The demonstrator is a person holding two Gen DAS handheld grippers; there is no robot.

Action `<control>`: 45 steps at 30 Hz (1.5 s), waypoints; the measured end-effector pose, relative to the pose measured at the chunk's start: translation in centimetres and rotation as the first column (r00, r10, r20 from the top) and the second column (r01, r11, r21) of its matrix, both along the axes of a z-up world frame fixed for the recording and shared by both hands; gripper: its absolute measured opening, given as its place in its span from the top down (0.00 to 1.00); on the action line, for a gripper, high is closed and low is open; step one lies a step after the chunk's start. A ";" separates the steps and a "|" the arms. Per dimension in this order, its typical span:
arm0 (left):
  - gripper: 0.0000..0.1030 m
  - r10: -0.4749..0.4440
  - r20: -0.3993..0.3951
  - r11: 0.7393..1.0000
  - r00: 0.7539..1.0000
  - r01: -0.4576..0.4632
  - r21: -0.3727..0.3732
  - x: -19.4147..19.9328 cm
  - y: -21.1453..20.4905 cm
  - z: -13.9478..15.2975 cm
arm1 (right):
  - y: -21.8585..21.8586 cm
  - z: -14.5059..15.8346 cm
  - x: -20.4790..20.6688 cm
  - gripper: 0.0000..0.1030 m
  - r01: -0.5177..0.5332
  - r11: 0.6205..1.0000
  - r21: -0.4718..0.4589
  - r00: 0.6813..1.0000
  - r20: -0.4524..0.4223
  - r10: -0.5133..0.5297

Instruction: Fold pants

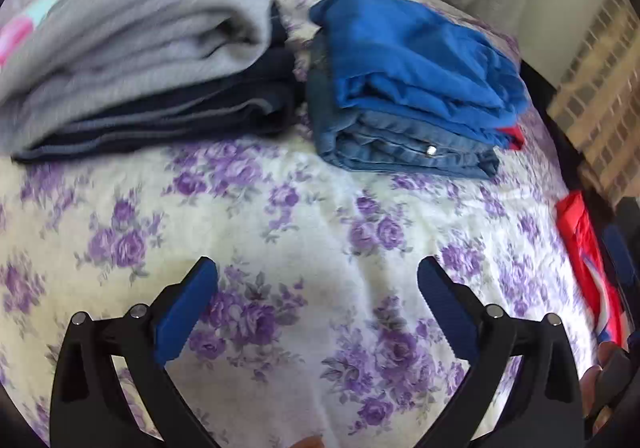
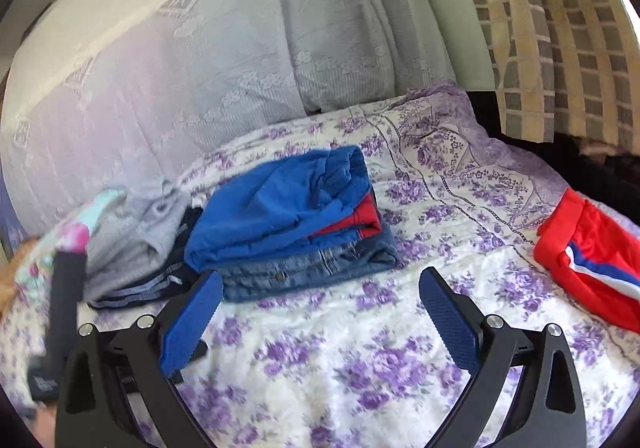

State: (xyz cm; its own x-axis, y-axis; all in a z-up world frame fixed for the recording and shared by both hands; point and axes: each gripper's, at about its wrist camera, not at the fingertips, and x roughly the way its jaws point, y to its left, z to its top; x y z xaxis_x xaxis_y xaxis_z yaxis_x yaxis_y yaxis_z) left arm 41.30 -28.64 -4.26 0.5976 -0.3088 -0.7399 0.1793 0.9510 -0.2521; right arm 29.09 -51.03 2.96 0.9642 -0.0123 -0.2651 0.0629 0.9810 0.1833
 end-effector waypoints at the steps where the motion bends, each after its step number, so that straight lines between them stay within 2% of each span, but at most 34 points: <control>1: 0.05 0.014 0.008 1.000 1.000 -0.014 0.004 0.0 0.2 0.0 | 0.3 0.5 0.5 0.04 -0.001 1.000 0.001 1.000 0.002 0.001; 5: 0.05 0.070 0.052 0.996 0.996 -0.072 0.047 -0.2 0.8 0.3 | 2.8 2.8 5.0 0.04 0.009 0.994 -0.107 1.000 -0.014 -0.010; 7: 0.05 0.079 0.033 0.996 0.996 -0.081 0.043 0.2 1.2 0.1 | 4.0 3.7 7.8 0.04 0.004 0.991 -0.135 0.999 -0.034 -0.009; 9: 0.05 0.090 0.016 0.995 0.996 -0.091 0.037 0.5 1.5 -0.2 | 5.3 4.9 10.7 0.04 -0.047 0.989 -0.141 0.997 -0.059 0.039; 14: 0.05 0.100 0.007 0.995 0.995 -0.100 0.022 1.0 2.1 -0.4 | 8.4 6.3 18.8 0.04 -0.170 0.962 -0.213 0.968 -0.220 0.122; 17: 0.05 0.109 0.006 0.994 0.994 -0.109 0.005 1.3 2.6 -0.5 | 8.0 5.2 23.9 0.04 -0.140 0.970 -0.198 0.934 -0.353 0.063; 20: 0.05 0.124 0.002 0.992 0.992 -0.124 -0.013 1.5 3.2 -0.4 | 6.3 3.5 26.8 0.03 -0.129 0.985 -0.117 0.913 -0.402 0.072; 23: 0.05 0.134 0.001 0.991 0.991 -0.134 -0.025 1.5 3.7 -0.2 | 6.9 3.5 25.5 0.04 -0.128 0.981 -0.148 0.928 -0.366 0.066; 27: 0.05 0.140 0.009 0.990 0.990 -0.140 -0.018 1.5 3.8 0.0 | 6.8 4.6 21.4 0.04 -0.128 0.981 -0.144 0.971 -0.218 0.095; 29: 0.05 0.141 0.013 0.990 0.990 -0.141 -0.013 1.4 3.7 0.0 | 6.2 3.3 21.4 0.04 -0.079 0.982 -0.173 0.966 -0.257 0.032; 31: 0.05 0.135 0.019 0.991 0.991 -0.135 -0.005 1.2 3.6 0.1 | 6.1 1.4 22.5 0.03 -0.096 0.967 -0.235 0.946 -0.324 0.015; 32: 0.05 0.131 0.023 0.991 0.991 -0.131 -0.001 1.2 3.5 0.1 | 6.2 1.1 22.3 0.04 -0.114 0.957 -0.267 0.951 -0.308 0.027; 34: 0.05 0.120 0.031 0.993 0.992 -0.120 0.010 1.0 3.0 0.1 | 6.2 1.9 21.6 0.04 -0.126 0.959 -0.255 0.948 -0.315 0.040; 36: 0.05 0.107 0.042 0.994 0.993 -0.107 0.019 0.9 2.4 0.3 | 6.0 3.4 19.0 0.04 -0.119 0.968 -0.221 0.969 -0.237 0.065; 38: 0.05 0.097 0.059 0.995 0.993 -0.099 0.028 1.0 1.4 0.6 | 5.6 3.6 16.4 0.04 -0.080 0.963 -0.256 0.985 -0.171 0.036; 39: 0.05 0.092 0.075 0.995 0.993 -0.095 0.030 0.7 1.0 0.9 | 5.2 2.7 16.5 0.04 -0.055 0.955 -0.292 0.975 -0.223 -0.012; 40: 0.05 0.087 0.085 0.995 0.993 -0.090 0.033 0.5 0.8 1.1 | 4.7 1.5 17.4 0.03 -0.076 0.951 -0.300 0.949 -0.313 -0.023; 41: 0.05 0.070 0.095 0.997 0.993 -0.074 0.038 0.3 0.3 1.4 | 3.7 0.1 18.1 0.03 -0.111 0.956 -0.273 0.924 -0.382 -0.001; 42: 0.05 0.053 0.103 0.998 0.993 -0.058 0.040 0.0 0.3 1.5 | 3.0 0.2 17.3 0.04 -0.109 0.963 -0.247 0.939 -0.342 0.018; 45: 0.05 0.001 0.152 0.999 0.988 -0.009 0.052 -1.1 -0.6 2.4 | 1.4 1.6 13.9 0.04 -0.042 0.983 -0.180 0.966 -0.257 -0.006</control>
